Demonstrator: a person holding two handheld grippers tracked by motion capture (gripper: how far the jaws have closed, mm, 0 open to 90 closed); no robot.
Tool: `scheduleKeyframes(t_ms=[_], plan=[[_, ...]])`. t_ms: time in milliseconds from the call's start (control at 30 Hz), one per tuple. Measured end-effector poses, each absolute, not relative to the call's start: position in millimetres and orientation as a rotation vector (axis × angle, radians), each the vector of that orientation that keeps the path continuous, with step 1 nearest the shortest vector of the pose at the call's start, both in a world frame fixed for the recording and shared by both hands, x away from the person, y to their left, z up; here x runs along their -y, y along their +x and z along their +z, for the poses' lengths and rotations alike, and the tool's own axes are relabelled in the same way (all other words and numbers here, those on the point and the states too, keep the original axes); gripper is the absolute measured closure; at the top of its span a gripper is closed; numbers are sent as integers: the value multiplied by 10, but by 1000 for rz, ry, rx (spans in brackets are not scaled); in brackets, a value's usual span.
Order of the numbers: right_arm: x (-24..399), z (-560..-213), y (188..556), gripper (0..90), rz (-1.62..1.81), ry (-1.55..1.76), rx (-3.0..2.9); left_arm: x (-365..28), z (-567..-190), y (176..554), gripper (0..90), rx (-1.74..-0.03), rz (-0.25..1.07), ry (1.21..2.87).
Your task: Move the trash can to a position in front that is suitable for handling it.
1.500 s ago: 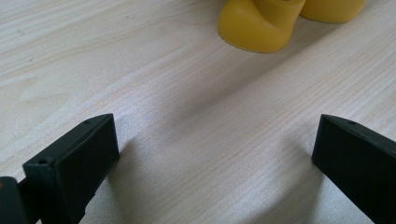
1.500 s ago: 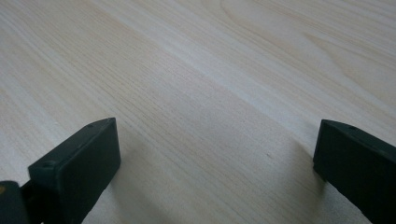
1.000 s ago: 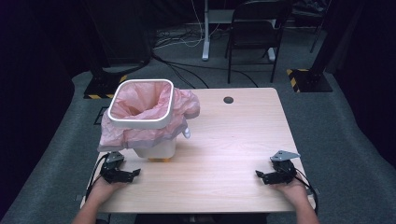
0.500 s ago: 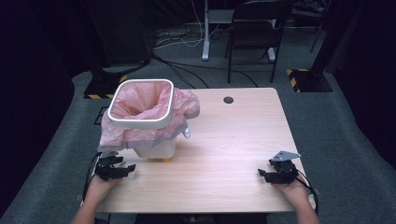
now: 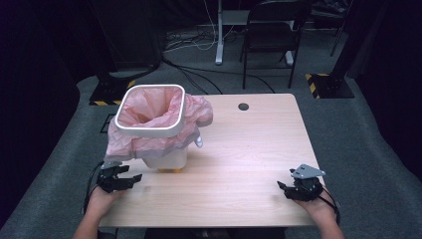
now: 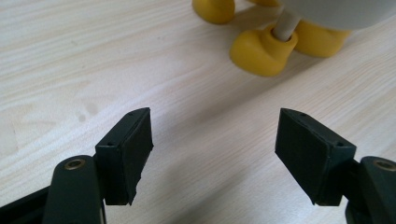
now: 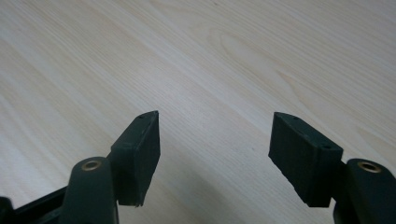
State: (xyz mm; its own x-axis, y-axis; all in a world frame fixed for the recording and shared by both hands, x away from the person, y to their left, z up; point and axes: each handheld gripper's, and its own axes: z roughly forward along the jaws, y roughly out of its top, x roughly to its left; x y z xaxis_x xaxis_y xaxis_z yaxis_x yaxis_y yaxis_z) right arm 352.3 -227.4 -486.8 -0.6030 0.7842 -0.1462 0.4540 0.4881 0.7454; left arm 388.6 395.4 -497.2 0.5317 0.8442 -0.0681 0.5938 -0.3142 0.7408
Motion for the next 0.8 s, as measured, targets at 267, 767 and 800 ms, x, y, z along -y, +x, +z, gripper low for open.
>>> scheduleKeyframes(t_ms=[267,767,800], plan=[[2197,-4787,3488,321,1043,1029,-2281,-3971,-4865,3840,253,-1177,483,1975],[1803,-4686,3465,320,1101,956,-2358,-4070,-4770,3776,280,-1201,445,1921],[1779,-4687,3478,320,1089,950,-2369,-4077,-4764,3776,281,-1207,435,1914]])
